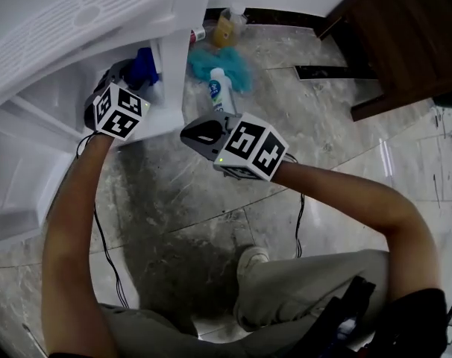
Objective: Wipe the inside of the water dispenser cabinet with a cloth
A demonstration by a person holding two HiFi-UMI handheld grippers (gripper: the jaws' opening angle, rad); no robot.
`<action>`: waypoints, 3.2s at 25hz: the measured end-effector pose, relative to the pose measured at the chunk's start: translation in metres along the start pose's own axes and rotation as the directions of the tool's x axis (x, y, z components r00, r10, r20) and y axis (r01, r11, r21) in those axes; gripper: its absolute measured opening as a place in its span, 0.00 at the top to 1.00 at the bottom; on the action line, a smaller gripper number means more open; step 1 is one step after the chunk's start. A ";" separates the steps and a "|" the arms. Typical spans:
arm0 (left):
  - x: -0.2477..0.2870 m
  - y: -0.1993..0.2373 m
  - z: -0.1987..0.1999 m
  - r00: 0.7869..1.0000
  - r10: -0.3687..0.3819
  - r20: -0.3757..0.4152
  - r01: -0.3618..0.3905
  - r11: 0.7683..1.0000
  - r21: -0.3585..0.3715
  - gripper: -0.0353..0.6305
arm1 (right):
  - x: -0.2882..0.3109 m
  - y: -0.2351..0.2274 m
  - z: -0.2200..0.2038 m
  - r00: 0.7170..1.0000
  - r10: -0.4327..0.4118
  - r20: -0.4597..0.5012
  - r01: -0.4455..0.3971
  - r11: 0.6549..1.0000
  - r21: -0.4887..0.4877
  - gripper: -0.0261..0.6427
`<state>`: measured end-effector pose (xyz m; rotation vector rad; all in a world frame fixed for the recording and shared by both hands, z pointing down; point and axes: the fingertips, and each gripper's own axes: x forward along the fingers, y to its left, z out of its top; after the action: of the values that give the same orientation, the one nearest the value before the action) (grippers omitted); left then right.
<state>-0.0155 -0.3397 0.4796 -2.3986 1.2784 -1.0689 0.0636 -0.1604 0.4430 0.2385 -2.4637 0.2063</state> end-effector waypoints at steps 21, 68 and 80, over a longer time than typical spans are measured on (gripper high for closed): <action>0.022 0.019 -0.006 0.998 0.012 -0.064 -0.012 1.000 0.005 0.71 | 0.033 0.038 0.004 0.994 0.109 -0.016 -0.109 0.994 -0.030 0.96; -0.106 0.151 0.151 0.683 0.610 0.401 -0.189 0.678 -0.710 0.71 | 0.035 0.091 -0.038 0.947 0.315 -0.062 -0.302 0.939 0.162 0.96; -0.121 0.124 0.153 0.671 0.611 0.419 -0.152 0.668 -0.729 0.71 | 0.042 0.097 -0.023 0.934 0.357 -0.021 -0.348 0.919 0.185 0.96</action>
<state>-0.0312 -0.3387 0.2493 -2.3068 1.9533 0.4257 0.0229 -0.0661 0.4779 -0.1400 -2.4177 0.5828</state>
